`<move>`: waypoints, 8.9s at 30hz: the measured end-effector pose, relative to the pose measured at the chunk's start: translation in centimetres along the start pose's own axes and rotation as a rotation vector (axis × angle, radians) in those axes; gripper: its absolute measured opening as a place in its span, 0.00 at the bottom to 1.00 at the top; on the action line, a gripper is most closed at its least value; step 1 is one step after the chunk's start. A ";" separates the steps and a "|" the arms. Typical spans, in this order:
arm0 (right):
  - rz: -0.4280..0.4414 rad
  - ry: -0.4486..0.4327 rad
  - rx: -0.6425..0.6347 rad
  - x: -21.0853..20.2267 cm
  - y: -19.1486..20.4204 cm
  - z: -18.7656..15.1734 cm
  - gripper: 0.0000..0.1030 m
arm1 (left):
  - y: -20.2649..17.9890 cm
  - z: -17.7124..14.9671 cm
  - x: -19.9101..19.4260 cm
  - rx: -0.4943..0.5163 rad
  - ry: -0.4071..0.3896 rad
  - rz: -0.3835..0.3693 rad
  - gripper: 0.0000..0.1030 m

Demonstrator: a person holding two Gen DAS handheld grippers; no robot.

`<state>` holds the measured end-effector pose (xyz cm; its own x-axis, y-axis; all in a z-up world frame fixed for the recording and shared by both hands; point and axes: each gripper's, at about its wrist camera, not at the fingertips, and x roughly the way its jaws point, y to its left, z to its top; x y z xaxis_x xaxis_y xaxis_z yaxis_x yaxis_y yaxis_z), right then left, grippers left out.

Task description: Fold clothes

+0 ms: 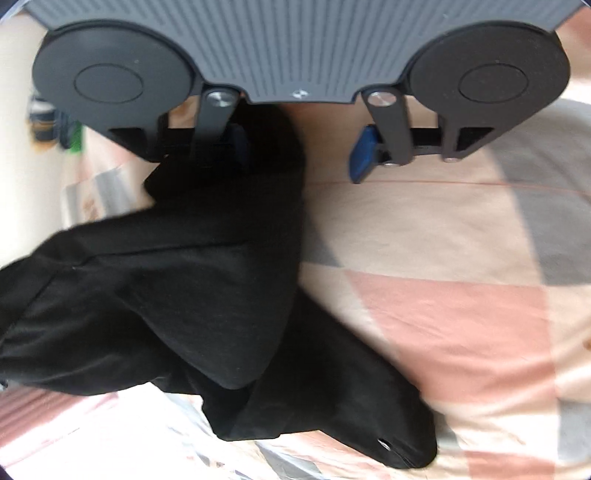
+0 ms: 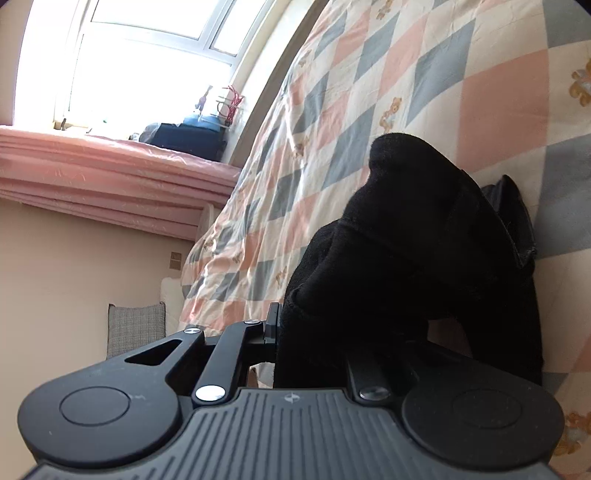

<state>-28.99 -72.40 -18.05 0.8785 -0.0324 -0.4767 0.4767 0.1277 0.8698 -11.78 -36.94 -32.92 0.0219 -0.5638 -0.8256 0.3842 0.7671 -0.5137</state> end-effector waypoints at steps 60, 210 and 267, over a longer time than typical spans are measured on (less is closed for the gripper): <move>-0.670 0.229 -0.896 -1.9 -4.6 -17.8 0.51 | 6.7 19.2 -7.9 0.093 -0.008 0.125 0.55; -0.195 -0.474 -0.071 -9.7 -26.4 -27.4 0.12 | 39.7 8.4 -19.7 -0.070 -0.605 0.134 0.08; -0.407 -0.347 -0.660 -2.0 -17.9 -26.3 0.52 | 12.7 31.4 -2.2 0.603 -0.692 0.420 0.26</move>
<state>-40.16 -48.58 -36.00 0.6545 -0.4894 -0.5763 0.7354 0.5889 0.3352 22.02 -35.58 -30.31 0.7201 -0.4839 -0.4973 0.6205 0.7699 0.1493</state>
